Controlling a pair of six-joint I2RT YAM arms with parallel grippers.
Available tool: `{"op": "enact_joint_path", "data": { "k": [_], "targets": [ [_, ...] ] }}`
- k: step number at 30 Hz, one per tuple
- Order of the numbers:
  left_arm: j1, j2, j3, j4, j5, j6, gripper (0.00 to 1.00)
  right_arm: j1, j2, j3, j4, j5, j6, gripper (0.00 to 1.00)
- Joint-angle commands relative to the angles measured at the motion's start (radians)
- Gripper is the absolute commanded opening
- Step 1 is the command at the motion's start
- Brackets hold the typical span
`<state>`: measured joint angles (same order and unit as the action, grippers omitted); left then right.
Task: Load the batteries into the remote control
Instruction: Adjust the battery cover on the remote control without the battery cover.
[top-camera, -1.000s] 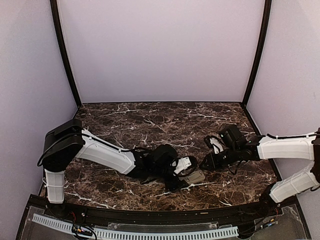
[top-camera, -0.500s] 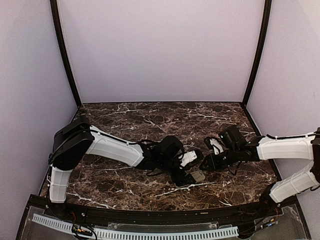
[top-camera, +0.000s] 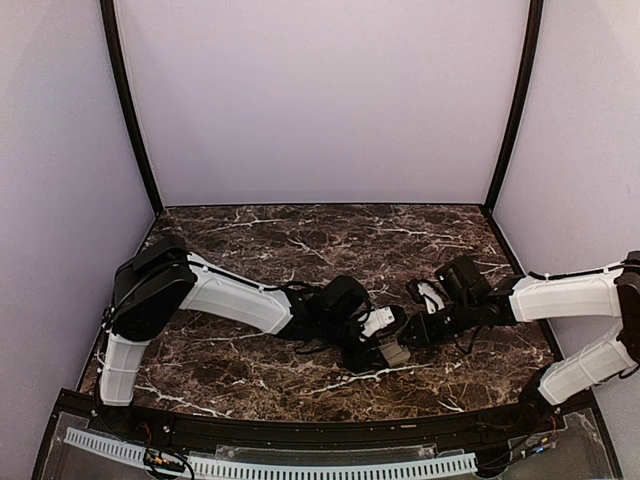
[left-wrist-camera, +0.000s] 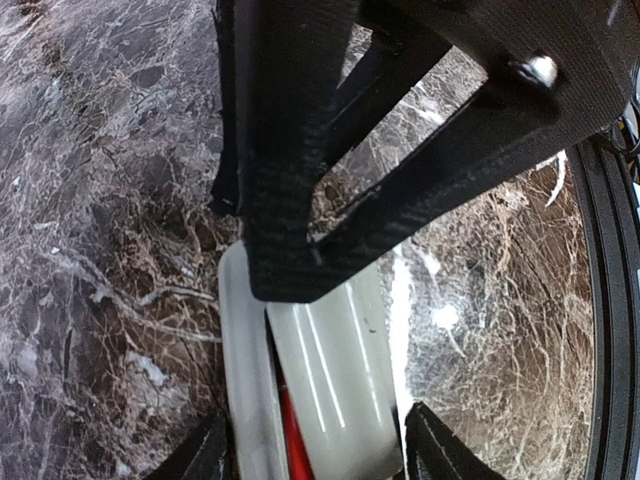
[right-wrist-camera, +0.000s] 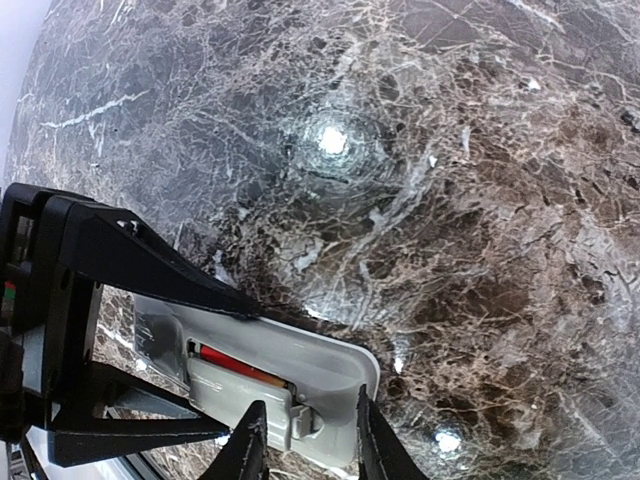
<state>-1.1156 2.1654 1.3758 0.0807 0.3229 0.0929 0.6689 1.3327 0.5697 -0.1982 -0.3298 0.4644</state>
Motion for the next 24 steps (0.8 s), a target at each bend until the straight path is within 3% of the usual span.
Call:
{"op": "enact_joint_path", "data": {
  "k": [1, 14, 24],
  "targets": [
    [-0.001, -0.001, 0.025, -0.026, 0.025, -0.006, 0.58, 0.006, 0.008, -0.01, 0.045, -0.024, 0.01, 0.28],
    [0.011, 0.0, 0.031, 0.012, 0.054, -0.048, 0.58, 0.005, 0.005, -0.017, 0.053, -0.019, 0.011, 0.28],
    [0.013, 0.001, 0.022, 0.004, 0.064, -0.041, 0.48, 0.006, 0.003, -0.025, 0.066, -0.027, 0.016, 0.27]
  ]
}}
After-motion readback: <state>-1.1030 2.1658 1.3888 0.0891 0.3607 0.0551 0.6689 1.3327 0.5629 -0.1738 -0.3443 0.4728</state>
